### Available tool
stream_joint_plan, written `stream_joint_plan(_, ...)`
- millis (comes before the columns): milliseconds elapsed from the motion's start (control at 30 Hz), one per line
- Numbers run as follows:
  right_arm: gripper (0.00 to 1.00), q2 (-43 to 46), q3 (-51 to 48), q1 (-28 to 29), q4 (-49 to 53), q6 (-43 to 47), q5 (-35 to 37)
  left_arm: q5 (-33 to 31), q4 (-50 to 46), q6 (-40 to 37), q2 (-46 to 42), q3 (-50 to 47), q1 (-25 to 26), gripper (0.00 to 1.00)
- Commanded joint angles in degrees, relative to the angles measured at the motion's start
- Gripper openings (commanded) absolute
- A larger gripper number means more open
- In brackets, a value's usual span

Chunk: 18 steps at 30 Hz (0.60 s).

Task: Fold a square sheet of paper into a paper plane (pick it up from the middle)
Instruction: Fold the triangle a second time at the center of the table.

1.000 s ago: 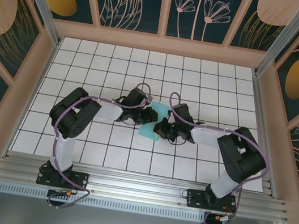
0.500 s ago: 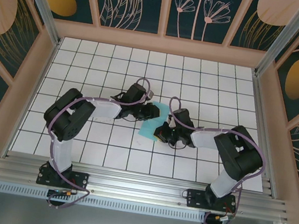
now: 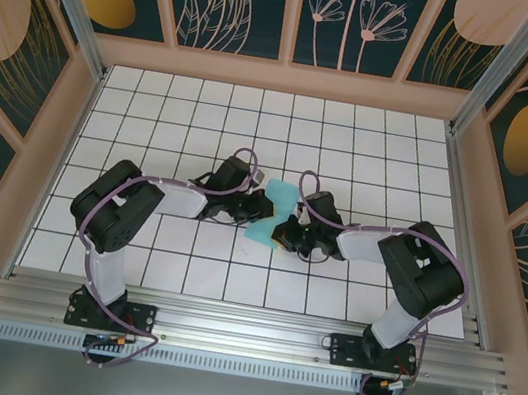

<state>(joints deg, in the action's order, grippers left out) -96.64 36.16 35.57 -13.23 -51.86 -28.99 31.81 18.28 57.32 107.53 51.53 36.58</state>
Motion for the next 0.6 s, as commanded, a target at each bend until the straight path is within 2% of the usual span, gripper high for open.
stream_joint_plan(0,0.07,-2.3,-2.1,0.6,5.6,-0.9,1.5,1.5,2.9,1.0,1.7,-0.5,0.7,0.09)
stream_joint_plan(133,0.07,-2.5,-2.0,0.7,5.5,-0.9,1.6,2.0,3.0,0.9,3.1,-0.3,0.8,0.1)
stream_joint_plan(400,0.07,-3.4,-1.9,0.8,6.0,-0.8,1.7,-0.9,0.9,-2.0,6.1,-0.5,0.8,0.1)
stream_joint_plan(567,0.06,-3.3,-1.8,0.9,7.9,-0.3,2.7,-5.5,-2.0,-3.7,5.9,0.1,0.7,0.11)
